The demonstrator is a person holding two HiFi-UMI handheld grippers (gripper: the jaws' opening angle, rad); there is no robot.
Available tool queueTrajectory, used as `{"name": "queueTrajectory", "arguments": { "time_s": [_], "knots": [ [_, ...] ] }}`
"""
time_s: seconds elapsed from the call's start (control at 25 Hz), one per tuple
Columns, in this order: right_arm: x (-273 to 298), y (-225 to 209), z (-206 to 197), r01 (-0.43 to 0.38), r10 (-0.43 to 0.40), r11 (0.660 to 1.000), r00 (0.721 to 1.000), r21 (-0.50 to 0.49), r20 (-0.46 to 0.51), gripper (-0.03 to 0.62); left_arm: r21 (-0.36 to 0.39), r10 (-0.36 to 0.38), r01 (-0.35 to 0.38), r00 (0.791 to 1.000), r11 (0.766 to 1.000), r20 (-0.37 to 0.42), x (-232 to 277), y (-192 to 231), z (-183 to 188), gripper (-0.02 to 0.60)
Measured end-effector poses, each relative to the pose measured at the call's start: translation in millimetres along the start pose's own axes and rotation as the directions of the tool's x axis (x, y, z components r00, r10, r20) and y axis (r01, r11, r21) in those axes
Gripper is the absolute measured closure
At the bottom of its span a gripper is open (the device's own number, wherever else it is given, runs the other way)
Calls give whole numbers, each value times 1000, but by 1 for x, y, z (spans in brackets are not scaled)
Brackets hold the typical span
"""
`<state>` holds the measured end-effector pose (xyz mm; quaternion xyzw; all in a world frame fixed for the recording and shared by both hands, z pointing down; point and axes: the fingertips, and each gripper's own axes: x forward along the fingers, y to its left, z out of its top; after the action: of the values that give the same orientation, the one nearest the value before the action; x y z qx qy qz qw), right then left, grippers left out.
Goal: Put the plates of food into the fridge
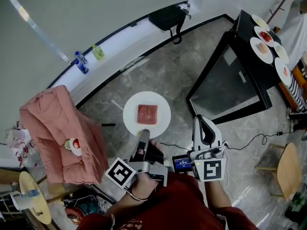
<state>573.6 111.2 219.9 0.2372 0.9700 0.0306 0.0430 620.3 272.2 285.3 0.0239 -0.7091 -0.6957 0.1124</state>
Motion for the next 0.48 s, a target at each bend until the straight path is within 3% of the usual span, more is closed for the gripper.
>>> {"name": "queueTrajectory", "arguments": {
  "time_s": [0.48],
  "knots": [
    [72, -3, -9, 42, -42, 999, 998, -24, -38, 583, 4, 12, -12, 999, 1000, -34, 60, -8, 47, 565]
  ]
}}
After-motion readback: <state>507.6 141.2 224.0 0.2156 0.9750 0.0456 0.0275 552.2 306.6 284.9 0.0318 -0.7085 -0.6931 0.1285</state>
